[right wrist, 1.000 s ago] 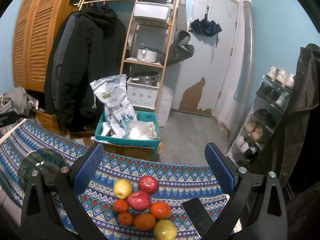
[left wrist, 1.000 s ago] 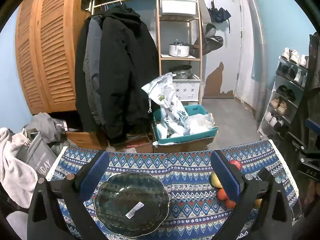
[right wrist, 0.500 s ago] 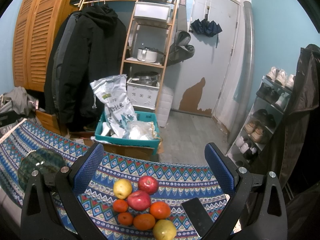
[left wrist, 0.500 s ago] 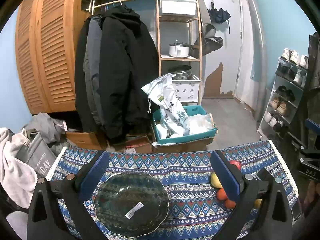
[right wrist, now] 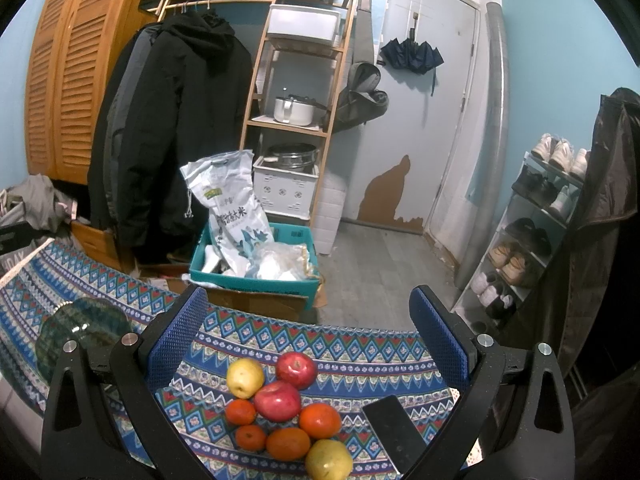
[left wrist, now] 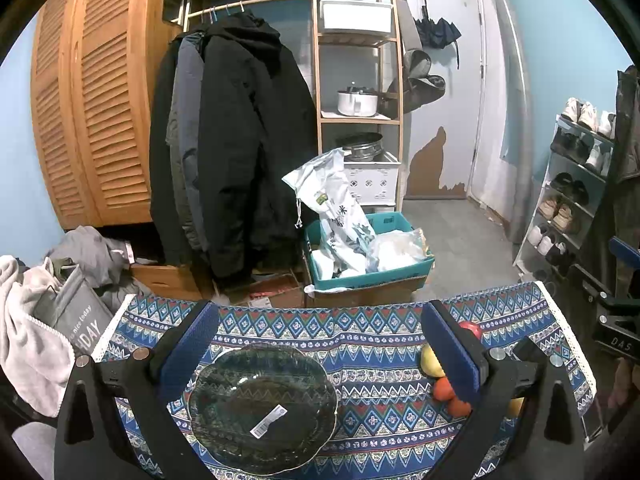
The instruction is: Organize fruits
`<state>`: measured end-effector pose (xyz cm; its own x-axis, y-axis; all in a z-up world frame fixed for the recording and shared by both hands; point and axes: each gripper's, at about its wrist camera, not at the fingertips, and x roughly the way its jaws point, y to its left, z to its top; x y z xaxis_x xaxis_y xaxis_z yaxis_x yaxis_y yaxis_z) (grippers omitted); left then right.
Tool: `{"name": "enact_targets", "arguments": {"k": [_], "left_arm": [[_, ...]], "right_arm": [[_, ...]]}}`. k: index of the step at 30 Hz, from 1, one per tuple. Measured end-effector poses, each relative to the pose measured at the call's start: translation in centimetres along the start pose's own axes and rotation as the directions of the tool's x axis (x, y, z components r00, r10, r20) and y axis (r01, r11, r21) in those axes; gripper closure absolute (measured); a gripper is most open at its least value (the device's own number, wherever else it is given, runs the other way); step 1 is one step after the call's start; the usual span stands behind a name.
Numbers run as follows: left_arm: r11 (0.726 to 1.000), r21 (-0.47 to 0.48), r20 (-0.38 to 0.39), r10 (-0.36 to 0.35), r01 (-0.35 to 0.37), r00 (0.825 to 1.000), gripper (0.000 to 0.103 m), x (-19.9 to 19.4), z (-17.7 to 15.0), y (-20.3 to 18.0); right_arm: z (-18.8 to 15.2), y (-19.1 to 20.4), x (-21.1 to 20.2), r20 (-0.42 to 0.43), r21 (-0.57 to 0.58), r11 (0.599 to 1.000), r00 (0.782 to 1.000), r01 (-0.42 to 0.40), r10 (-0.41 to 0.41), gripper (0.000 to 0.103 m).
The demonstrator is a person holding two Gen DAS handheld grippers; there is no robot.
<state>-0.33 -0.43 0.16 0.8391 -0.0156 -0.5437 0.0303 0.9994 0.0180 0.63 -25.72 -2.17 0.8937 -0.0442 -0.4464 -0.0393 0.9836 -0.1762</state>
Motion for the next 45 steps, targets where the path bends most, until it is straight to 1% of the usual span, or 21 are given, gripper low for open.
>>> {"name": "enact_targets", "arguments": {"k": [45], "left_arm": [[1.0, 0.0, 0.002, -0.001, 0.001, 1.0, 0.001, -0.04, -0.22, -0.01]], "right_arm": [[0.19, -0.16, -0.21, 0.004, 0.002, 1.0, 1.0, 0.0, 0.0, 0.004]]}}
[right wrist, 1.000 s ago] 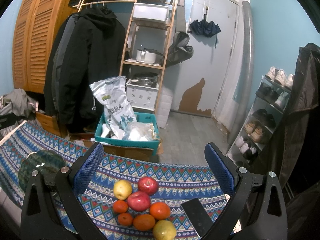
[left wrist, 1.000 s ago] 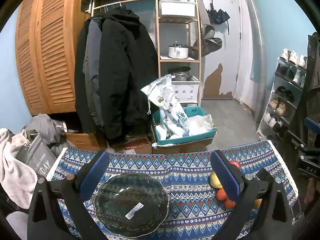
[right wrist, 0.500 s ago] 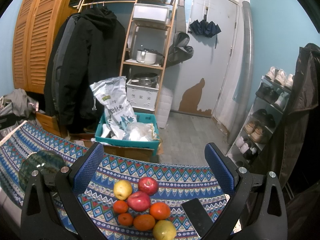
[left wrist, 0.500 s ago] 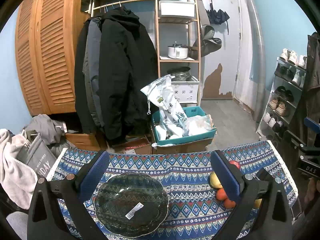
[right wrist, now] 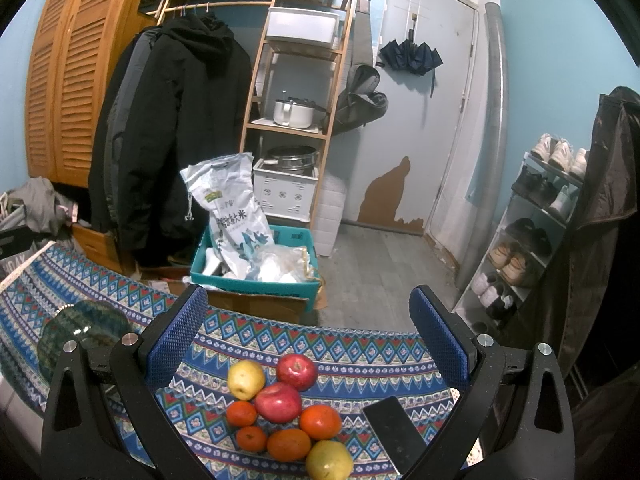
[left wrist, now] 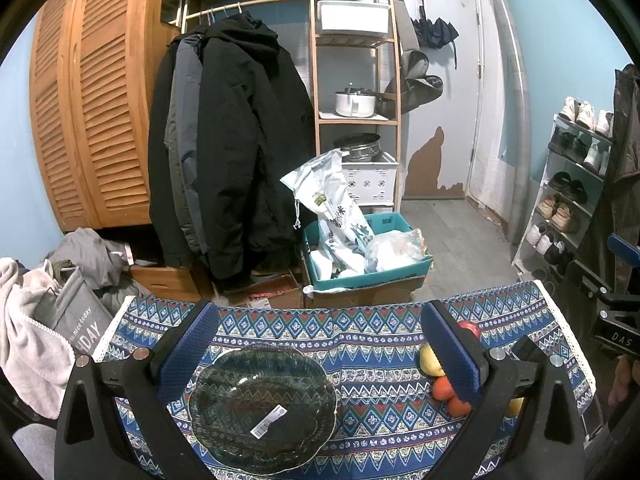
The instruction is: Organize fruits
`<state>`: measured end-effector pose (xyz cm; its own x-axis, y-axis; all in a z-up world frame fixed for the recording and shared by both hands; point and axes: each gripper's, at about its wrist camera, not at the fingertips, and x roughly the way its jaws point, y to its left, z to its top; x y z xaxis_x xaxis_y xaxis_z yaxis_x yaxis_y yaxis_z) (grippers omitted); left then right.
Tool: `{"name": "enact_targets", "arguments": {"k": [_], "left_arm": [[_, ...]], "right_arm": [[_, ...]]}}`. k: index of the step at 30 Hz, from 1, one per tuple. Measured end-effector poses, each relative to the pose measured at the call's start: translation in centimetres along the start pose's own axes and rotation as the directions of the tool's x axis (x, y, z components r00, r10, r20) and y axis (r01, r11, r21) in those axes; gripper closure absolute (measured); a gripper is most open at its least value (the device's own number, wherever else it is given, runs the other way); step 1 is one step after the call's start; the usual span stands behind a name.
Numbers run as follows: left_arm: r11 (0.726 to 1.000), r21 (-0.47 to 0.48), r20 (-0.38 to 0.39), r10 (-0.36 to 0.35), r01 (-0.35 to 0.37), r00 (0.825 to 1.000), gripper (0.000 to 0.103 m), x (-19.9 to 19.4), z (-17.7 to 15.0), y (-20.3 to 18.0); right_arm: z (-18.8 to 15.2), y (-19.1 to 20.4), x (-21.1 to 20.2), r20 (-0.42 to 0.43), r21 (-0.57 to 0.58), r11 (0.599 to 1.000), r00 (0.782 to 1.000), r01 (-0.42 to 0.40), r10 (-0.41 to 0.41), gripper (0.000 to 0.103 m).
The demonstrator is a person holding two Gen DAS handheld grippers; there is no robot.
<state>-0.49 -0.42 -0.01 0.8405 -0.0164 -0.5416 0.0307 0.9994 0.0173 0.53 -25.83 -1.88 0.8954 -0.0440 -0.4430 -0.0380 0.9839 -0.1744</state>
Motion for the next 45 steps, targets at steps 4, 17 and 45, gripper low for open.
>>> {"name": "enact_targets", "arguments": {"k": [4, 17, 45], "left_arm": [[1.0, 0.002, -0.001, -0.001, 0.001, 1.0, 0.001, 0.0, 0.1, -0.2], [1.0, 0.013, -0.004, -0.012, 0.012, 1.0, 0.001, 0.0, 0.4, -1.4], [0.98, 0.107, -0.26, -0.134, 0.167, 0.956, 0.001, 8.2, -5.2, -8.9]], "right_arm": [[0.0, 0.0, 0.0, 0.001, 0.0, 1.0, 1.0, 0.0, 0.0, 0.004], [0.6, -0.8, -0.4, -0.004, 0.003, 1.0, 1.0, 0.006, -0.006, 0.004], [-6.6, -5.4, 4.7, -0.289, 0.057, 0.998, 0.957, 0.007, 0.009, 0.004]]}}
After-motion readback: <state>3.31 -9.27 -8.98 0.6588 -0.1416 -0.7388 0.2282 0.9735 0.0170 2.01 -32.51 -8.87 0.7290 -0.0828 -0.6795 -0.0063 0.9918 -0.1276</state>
